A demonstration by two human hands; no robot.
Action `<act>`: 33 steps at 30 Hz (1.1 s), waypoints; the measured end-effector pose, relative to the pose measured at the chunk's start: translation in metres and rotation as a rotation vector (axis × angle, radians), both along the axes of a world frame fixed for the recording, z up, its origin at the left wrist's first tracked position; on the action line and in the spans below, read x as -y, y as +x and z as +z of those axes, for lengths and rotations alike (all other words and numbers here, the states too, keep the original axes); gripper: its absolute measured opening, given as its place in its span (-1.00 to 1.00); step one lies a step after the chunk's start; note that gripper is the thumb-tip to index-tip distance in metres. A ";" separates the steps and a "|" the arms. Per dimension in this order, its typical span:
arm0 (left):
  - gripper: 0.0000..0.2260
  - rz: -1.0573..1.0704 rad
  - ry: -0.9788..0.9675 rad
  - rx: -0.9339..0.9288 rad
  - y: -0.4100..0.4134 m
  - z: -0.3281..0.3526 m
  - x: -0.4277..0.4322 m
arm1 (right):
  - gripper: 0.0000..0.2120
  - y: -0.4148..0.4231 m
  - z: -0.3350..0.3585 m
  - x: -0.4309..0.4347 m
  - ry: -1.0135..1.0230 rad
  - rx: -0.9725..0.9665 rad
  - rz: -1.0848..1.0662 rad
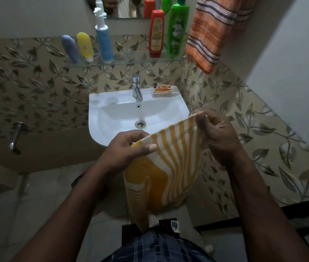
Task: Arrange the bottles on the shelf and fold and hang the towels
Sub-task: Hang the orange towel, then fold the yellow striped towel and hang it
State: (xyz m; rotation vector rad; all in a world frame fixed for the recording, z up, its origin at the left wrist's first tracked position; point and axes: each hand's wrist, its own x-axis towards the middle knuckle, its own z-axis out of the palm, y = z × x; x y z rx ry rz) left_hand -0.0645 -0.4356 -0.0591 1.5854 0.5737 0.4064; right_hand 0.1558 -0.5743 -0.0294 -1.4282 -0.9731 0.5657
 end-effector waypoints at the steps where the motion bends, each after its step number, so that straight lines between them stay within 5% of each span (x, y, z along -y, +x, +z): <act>1: -0.88 0.025 -0.001 0.047 0.001 0.000 0.001 | -0.59 -0.002 -0.001 -0.001 -0.036 0.026 -0.018; 5: -0.89 0.124 0.128 0.125 0.016 -0.001 0.003 | -0.77 -0.023 -0.006 -0.009 -0.195 0.082 0.059; 8: -0.92 0.143 0.227 0.128 0.024 0.003 0.005 | -0.59 -0.039 -0.010 -0.015 -0.338 0.384 0.164; 10: -0.92 0.114 0.160 0.129 0.027 0.002 0.003 | -0.60 -0.041 -0.005 -0.017 -0.257 0.457 0.147; 13: -0.64 -0.077 -0.064 0.020 0.024 -0.010 -0.001 | -0.80 -0.027 0.009 -0.009 -0.057 0.316 0.085; 17: -0.67 -0.166 -0.166 0.045 0.013 -0.040 0.003 | -0.79 0.002 0.020 0.001 0.130 -0.038 -0.176; 21: -0.77 0.143 -0.114 0.142 0.019 -0.037 0.001 | -0.91 0.018 0.005 0.001 -0.224 0.189 -0.080; 26: -0.90 0.107 0.171 0.161 0.031 -0.016 -0.004 | -0.57 -0.038 -0.020 -0.019 -0.447 0.352 0.158; 28: -0.94 0.081 0.140 0.203 0.035 -0.012 -0.001 | -0.58 -0.047 -0.020 -0.023 -0.369 0.405 0.214; 30: -0.85 0.077 -0.049 0.225 0.036 -0.010 -0.001 | -0.79 -0.040 -0.012 -0.023 -0.241 0.388 0.175; 33: -0.77 -0.066 -0.229 0.108 0.027 -0.020 -0.003 | -0.80 -0.021 0.004 -0.016 -0.030 0.137 0.036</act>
